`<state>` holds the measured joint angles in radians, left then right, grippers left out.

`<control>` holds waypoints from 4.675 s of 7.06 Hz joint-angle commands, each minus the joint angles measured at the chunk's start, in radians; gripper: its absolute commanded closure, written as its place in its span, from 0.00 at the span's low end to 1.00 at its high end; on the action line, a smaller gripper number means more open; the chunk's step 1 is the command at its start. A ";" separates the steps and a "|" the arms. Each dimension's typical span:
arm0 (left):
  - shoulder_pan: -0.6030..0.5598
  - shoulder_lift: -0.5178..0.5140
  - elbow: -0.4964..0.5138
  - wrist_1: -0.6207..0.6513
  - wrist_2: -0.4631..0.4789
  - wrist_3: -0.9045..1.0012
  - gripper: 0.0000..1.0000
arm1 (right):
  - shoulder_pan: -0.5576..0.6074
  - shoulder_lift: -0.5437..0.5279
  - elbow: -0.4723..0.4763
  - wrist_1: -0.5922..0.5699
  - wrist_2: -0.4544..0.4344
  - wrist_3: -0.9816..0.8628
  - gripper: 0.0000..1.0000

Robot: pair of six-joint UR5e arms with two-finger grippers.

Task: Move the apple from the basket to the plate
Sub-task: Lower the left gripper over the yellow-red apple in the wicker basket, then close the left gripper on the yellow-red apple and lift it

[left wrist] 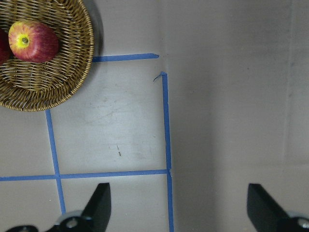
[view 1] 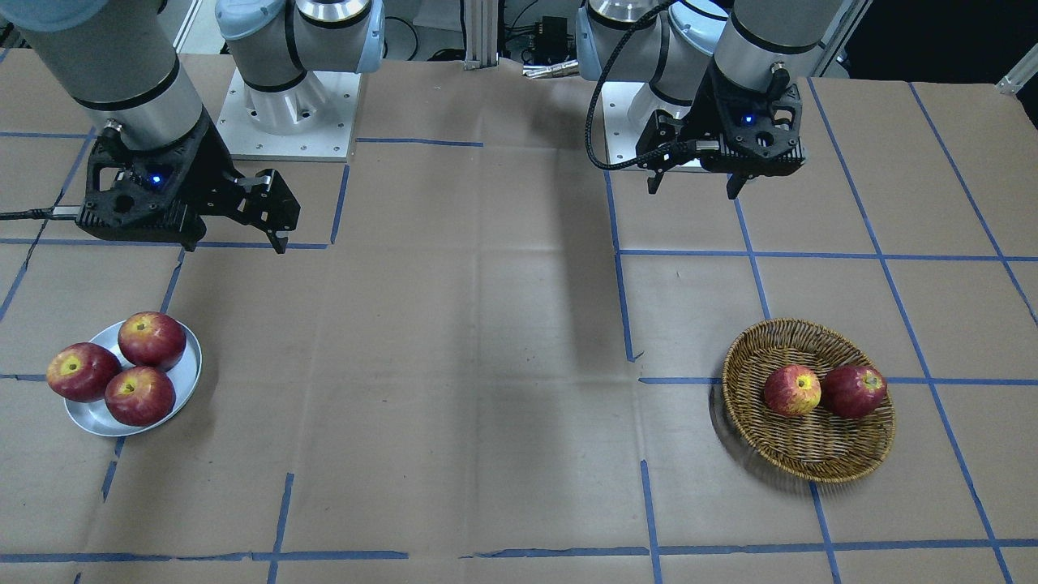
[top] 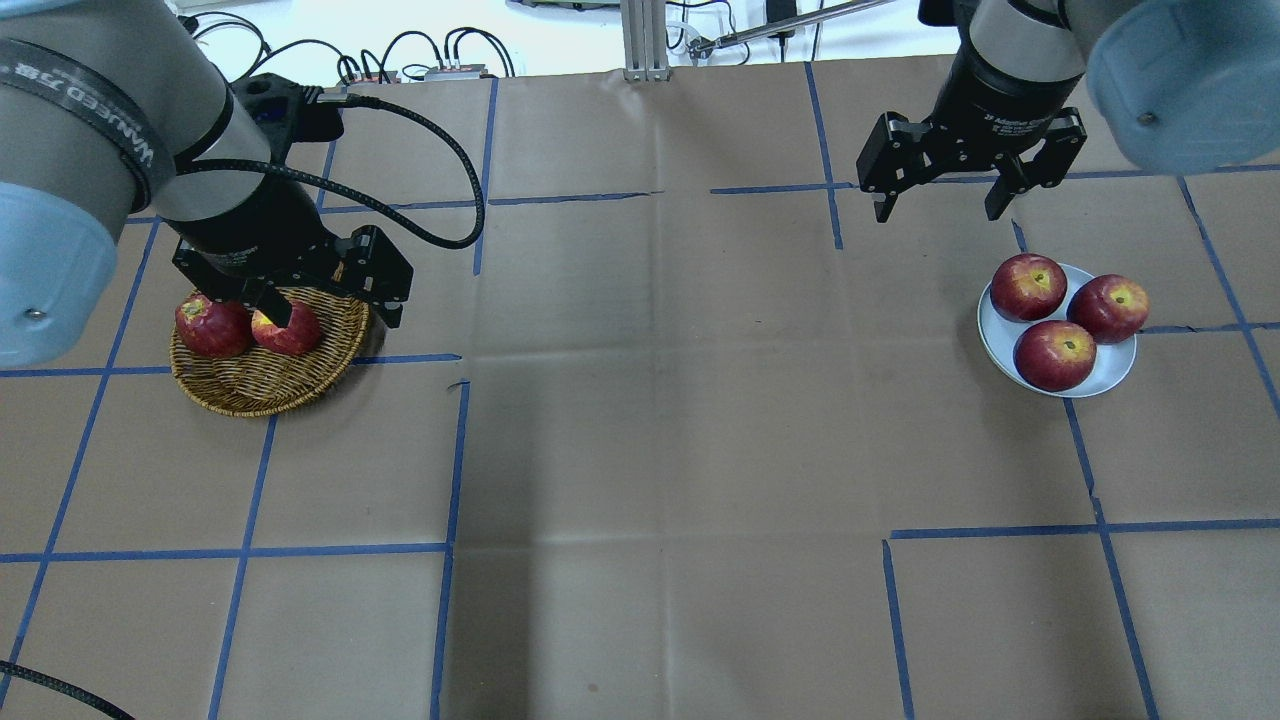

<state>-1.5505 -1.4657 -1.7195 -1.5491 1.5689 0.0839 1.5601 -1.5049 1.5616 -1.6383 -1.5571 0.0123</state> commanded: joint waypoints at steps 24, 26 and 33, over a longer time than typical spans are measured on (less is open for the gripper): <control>0.360 -0.504 -0.094 0.583 0.002 0.468 0.02 | 0.002 0.000 0.000 0.000 0.005 0.000 0.00; 0.362 -0.527 -0.080 0.590 0.002 0.470 0.10 | 0.002 -0.001 0.000 0.000 0.005 0.000 0.00; 0.196 -0.423 -0.029 0.489 0.014 0.262 0.63 | 0.002 -0.002 -0.002 -0.002 0.008 0.000 0.00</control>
<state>-1.3116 -1.9150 -1.7588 -1.0240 1.5846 0.4085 1.5616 -1.5065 1.5609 -1.6397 -1.5495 0.0123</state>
